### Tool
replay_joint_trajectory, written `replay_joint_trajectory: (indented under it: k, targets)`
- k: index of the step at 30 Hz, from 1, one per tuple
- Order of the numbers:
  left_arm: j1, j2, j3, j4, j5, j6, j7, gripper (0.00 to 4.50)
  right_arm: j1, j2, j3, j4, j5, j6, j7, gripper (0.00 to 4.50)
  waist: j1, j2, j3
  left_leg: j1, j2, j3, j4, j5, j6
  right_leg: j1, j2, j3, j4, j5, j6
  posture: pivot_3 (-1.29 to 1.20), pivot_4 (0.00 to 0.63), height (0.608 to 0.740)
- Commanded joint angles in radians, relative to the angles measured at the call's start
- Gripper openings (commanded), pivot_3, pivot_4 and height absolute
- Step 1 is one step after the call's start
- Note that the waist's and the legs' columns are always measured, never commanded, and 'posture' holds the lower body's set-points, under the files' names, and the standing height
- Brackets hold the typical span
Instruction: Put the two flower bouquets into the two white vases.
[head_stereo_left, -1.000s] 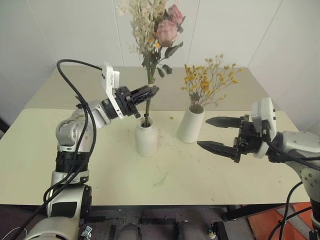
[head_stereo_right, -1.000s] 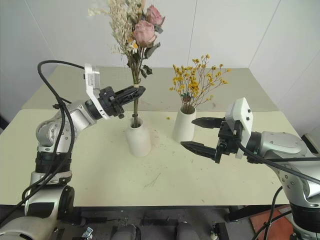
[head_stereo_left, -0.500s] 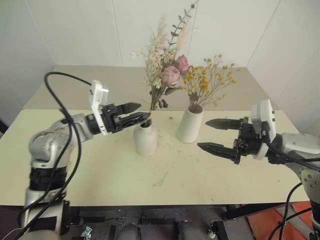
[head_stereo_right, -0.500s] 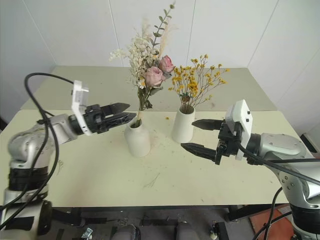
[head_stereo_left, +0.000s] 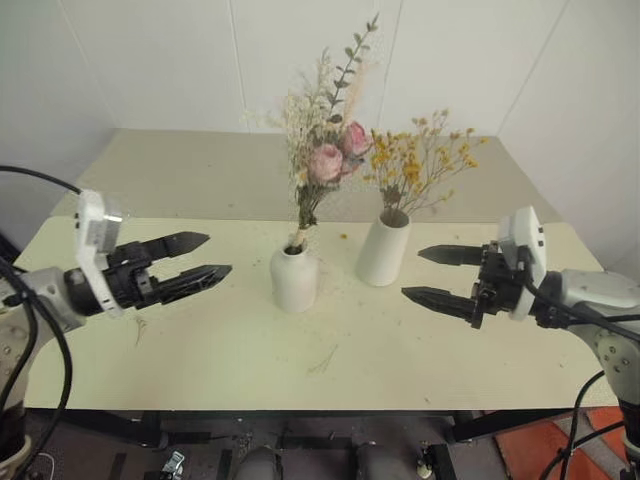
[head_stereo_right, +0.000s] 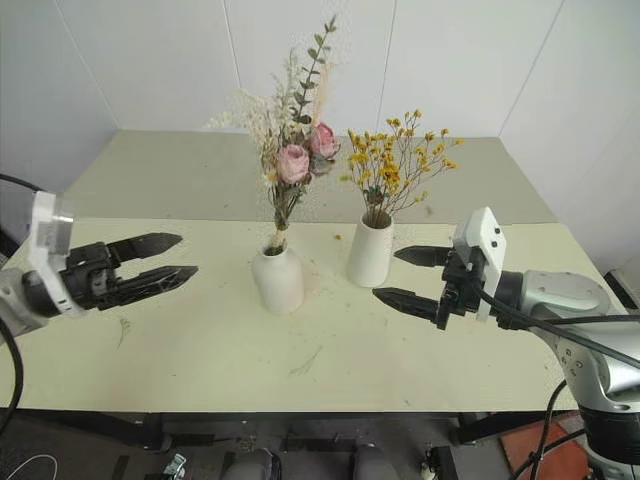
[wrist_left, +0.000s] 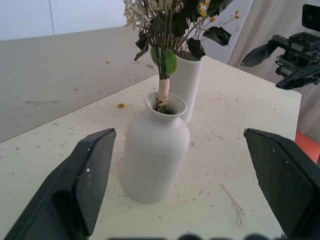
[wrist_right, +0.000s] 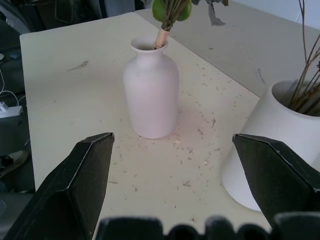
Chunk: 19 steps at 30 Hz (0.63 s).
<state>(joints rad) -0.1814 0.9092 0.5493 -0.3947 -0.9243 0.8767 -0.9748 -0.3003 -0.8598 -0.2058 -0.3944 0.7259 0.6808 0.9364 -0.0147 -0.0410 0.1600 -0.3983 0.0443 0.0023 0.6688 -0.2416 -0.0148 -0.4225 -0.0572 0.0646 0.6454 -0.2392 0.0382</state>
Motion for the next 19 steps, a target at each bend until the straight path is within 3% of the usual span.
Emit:
replay_joint_trajectory:
  k: [1, 8, 19]
  targets:
    - [0.040, 0.038, 0.093, -0.048, -0.029, -0.035, -0.045, 4.48, -0.001, -0.028, -0.041, 0.006, -0.013, -0.034, 0.020, 4.50, 0.000, 0.000, 0.000, 0.000, 0.000, 0.000, 0.000, 0.000, 0.000, 0.000, 0.000, 0.000, 0.000, 0.000, 0.000, 0.00, 0.150, 0.740]
    - [0.127, 0.051, 0.165, -0.096, -0.049, -0.042, -0.038, 4.48, 0.003, -0.062, -0.057, 0.060, -0.040, -0.046, 0.052, 4.50, 0.000, 0.000, 0.000, 0.001, 0.000, 0.000, 0.000, 0.000, 0.000, 0.000, 0.000, 0.000, 0.000, 0.000, 0.000, 0.00, 0.150, 0.740]
    - [0.142, 0.038, 0.161, -0.125, -0.085, -0.050, 0.016, 4.48, -0.028, -0.083, -0.056, 0.106, -0.069, -0.062, 0.082, 4.50, 0.000, 0.000, 0.000, 0.001, 0.000, 0.001, 0.000, 0.000, 0.000, 0.000, 0.000, 0.000, 0.000, 0.000, 0.000, 0.00, 0.150, 0.740]
